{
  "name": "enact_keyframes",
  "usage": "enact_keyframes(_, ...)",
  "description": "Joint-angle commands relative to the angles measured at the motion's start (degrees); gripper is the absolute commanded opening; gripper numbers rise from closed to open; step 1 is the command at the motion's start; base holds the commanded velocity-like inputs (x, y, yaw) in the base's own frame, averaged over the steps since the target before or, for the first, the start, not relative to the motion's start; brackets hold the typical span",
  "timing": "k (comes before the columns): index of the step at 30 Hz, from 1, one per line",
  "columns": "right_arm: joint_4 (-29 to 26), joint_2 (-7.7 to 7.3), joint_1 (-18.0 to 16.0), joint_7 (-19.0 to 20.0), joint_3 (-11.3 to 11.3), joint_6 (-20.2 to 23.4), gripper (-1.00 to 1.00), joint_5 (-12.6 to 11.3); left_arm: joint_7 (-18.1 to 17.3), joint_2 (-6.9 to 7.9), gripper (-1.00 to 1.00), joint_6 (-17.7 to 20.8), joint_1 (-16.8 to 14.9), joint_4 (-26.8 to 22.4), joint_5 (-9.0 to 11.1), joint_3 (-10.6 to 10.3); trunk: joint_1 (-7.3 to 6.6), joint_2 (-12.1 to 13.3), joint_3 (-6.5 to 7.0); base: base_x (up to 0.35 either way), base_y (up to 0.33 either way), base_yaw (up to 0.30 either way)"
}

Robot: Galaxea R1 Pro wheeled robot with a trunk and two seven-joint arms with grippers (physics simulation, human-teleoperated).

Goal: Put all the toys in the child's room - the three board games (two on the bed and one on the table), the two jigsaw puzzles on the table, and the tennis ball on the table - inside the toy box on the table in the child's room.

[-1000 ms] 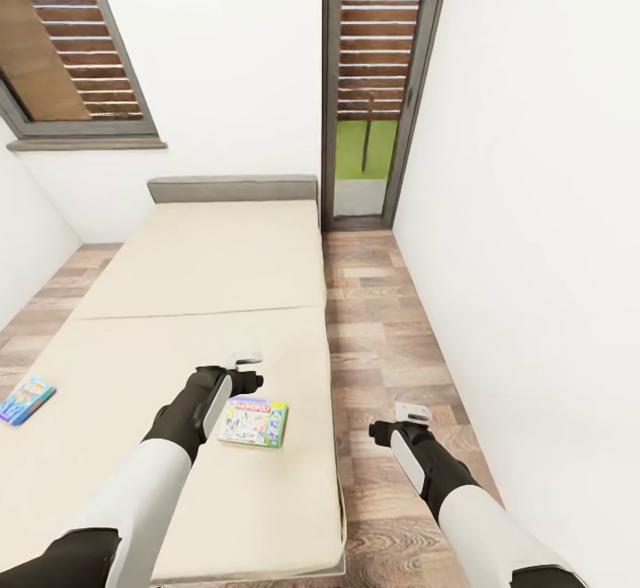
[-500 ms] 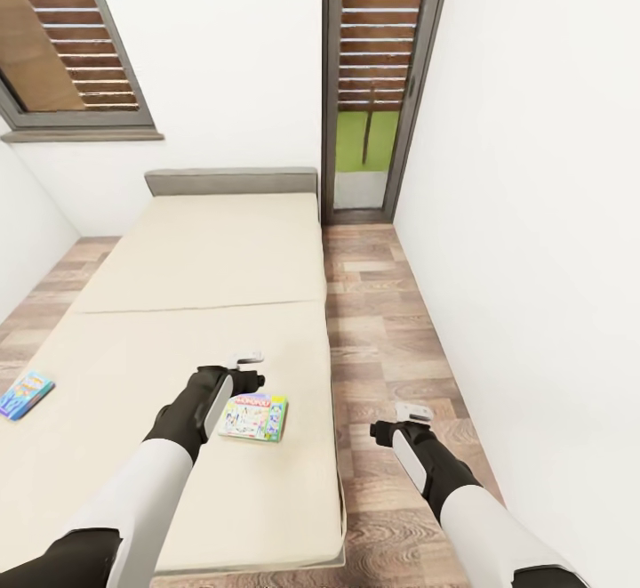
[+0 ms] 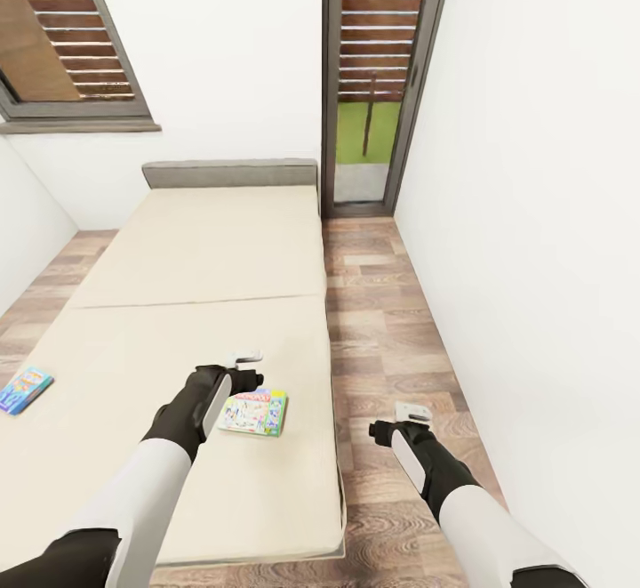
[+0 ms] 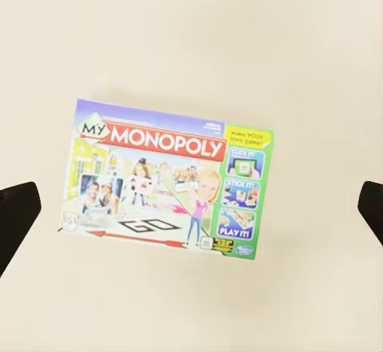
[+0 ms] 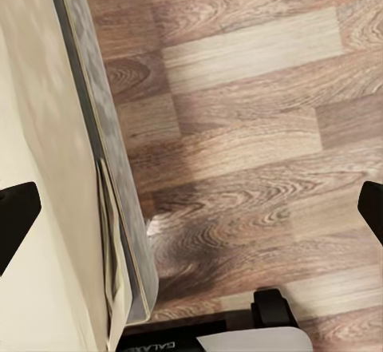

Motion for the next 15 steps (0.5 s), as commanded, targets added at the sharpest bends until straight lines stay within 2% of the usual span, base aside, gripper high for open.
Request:
enact_keyframes(1, -0.1, -0.02, 0.0, -0.5, 0.3, 0.2, 1.00, -0.6, 0.1, -0.11, 1.00, 0.3, 0.0, -0.1, 0.1, 0.2, 0.02, -0.1, -0.17, 0.000, 0.000, 0.000)
enact_keyframes(15, -0.1, -0.32, 0.0, -0.4, 0.5, 0.1, 1.00, -0.6, 0.1, -0.19, 1.00, 0.3, 0.0, -1.0, 0.1, 0.2, 0.02, -0.1, -1.48, 0.000, 0.000, 0.000)
